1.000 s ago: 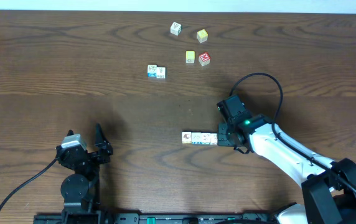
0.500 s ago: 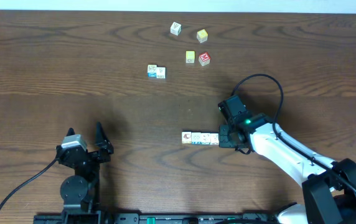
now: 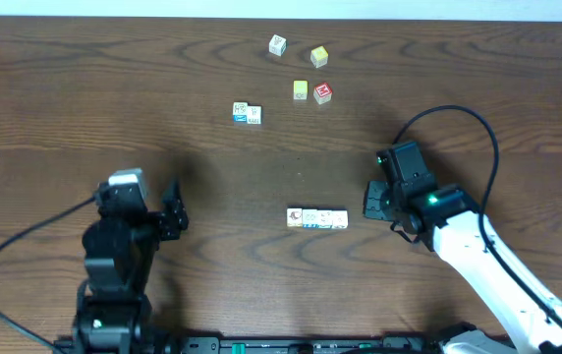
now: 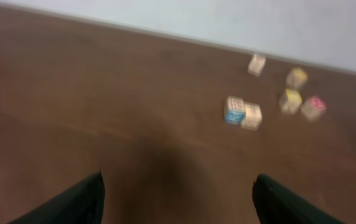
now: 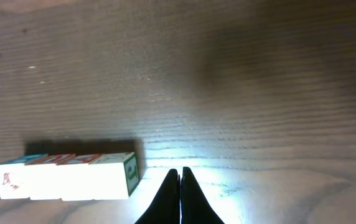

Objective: Lift 4 blocks

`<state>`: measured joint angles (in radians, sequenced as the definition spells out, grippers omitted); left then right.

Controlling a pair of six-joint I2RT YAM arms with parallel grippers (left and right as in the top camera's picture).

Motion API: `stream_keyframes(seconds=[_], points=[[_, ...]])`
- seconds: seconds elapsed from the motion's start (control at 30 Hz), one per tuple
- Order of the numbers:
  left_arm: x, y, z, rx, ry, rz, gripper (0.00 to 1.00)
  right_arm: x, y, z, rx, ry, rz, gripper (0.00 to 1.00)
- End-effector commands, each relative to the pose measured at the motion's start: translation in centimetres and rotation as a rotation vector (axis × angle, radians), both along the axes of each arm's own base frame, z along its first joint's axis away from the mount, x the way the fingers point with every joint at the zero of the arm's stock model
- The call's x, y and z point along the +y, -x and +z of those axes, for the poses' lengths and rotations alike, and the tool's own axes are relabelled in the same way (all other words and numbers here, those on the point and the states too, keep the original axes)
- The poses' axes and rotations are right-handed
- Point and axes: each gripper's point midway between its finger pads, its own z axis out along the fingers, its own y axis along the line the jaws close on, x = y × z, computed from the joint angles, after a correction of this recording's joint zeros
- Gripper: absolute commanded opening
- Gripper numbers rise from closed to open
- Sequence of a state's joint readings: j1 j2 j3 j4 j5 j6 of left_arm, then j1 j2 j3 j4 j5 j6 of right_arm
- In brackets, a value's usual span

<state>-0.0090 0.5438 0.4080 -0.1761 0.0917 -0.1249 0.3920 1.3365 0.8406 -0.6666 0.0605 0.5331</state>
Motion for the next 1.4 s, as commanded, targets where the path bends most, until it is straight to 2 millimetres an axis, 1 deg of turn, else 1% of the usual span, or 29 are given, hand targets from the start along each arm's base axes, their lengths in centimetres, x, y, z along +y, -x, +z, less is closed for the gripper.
stream_keyframes(seconds=[0.0, 0.07, 0.1, 0.17, 0.2, 0.27, 0.4, 0.47, 0.57, 0.63, 0.7, 0.77, 0.9, 0.93, 0.97, 1.0, 1.03, 1.1, 1.17, 1.2, 1.23, 1.27, 1.37], points=[[-0.4, -0.5, 1.7, -0.006, -0.003, -0.028, 0.77, -0.4, -0.3, 1.5, -0.039, -0.001, -0.003, 0.04], [-0.4, -0.7, 2.2, -0.024, 0.056, -0.008, 0.77, -0.4, -0.2, 1.7, -0.042, -0.001, 0.000, 0.07], [-0.4, -0.8, 2.4, -0.029, 0.088, 0.005, 0.98, -0.4, -0.2, 1.8, -0.043, -0.002, 0.000, 0.09], [-0.4, -0.8, 2.5, -0.031, 0.140, 0.025, 0.98, -0.4, -0.2, 1.8, -0.043, -0.002, 0.000, 0.10], [-0.4, -0.7, 2.2, -0.019, 0.151, 0.031, 0.98, -0.4, -0.2, 1.8, -0.043, -0.002, 0.001, 0.10], [-0.4, -0.4, 1.5, 0.013, 0.150, 0.034, 0.98, -0.4, -0.1, 1.7, -0.040, 0.001, 0.003, 0.10], [-0.5, -0.3, 0.7, 0.045, 0.115, 0.017, 0.98, -0.4, -0.1, 1.7, -0.039, 0.004, 0.010, 0.09], [-1.4, 0.0, -0.4, 0.094, 0.101, -0.030, 0.98, -0.4, -0.1, 1.7, -0.040, 0.004, 0.010, 0.07], [-4.1, 0.9, -2.0, 0.178, 0.136, -0.150, 0.98, -0.5, 0.1, 1.7, -0.031, 0.007, 0.010, 0.02], [-5.3, 1.4, -2.5, 0.209, 0.124, -0.201, 0.98, -0.5, 0.4, 1.5, -0.016, 0.006, 0.013, 0.01], [-6.3, 1.8, -2.1, 0.216, 0.078, -0.264, 0.98, -0.6, 0.8, 1.4, -0.001, 0.008, 0.015, 0.01], [-6.8, 2.3, -1.2, 0.228, 0.055, -0.285, 0.98, -0.5, 1.0, 1.5, 0.004, 0.003, 0.018, 0.01], [-7.8, 3.6, 0.3, 0.258, 0.022, -0.338, 0.98, -0.5, 1.0, 2.4, -0.026, -0.012, 0.020, 0.01], [-7.8, 3.8, 0.5, 0.262, 0.021, -0.341, 0.84, -0.5, 1.0, 2.8, -0.038, -0.017, 0.020, 0.01], [-7.8, 3.8, 0.5, 0.262, 0.023, -0.341, 0.47, -0.5, 1.0, 3.1, -0.051, -0.022, 0.020, 0.01], [-7.8, 3.8, 0.5, 0.263, 0.027, -0.338, 0.29, -0.5, 1.0, 3.5, -0.063, -0.027, 0.020, 0.02], [-7.8, 3.9, 0.5, 0.269, 0.033, -0.334, 0.25, -0.5, 1.0, 3.8, -0.076, -0.030, 0.024, 0.02], [-7.7, 4.2, 0.0, 0.296, 0.048, -0.323, 0.25, -0.5, 1.1, 4.5, -0.098, -0.037, 0.027, 0.01], [-7.5, 4.9, -0.8, 0.345, 0.066, -0.307, 0.31, -0.6, 1.3, 5.1, -0.114, -0.044, 0.026, 0.01], [-7.4, 5.3, -1.3, 0.374, 0.081, -0.294, 0.31, -0.6, 1.4, 5.3, -0.120, -0.047, 0.026, 0.01], [-7.3, 5.6, -1.6, 0.397, 0.100, -0.278, 0.15, -0.6, 1.5, 5.6, -0.127, -0.049, 0.026, 0.01], [-7.3, 5.7, -1.8, 0.409, 0.110, -0.269, 0.07, -0.7, 1.5, 5.7, -0.131, -0.050, 0.026, 0.01], [-7.3, 5.5, -1.5, 0.396, 0.109, -0.270, 0.07, -0.8, 1.7, 6.0, -0.137, -0.052, 0.026, 0.01]])
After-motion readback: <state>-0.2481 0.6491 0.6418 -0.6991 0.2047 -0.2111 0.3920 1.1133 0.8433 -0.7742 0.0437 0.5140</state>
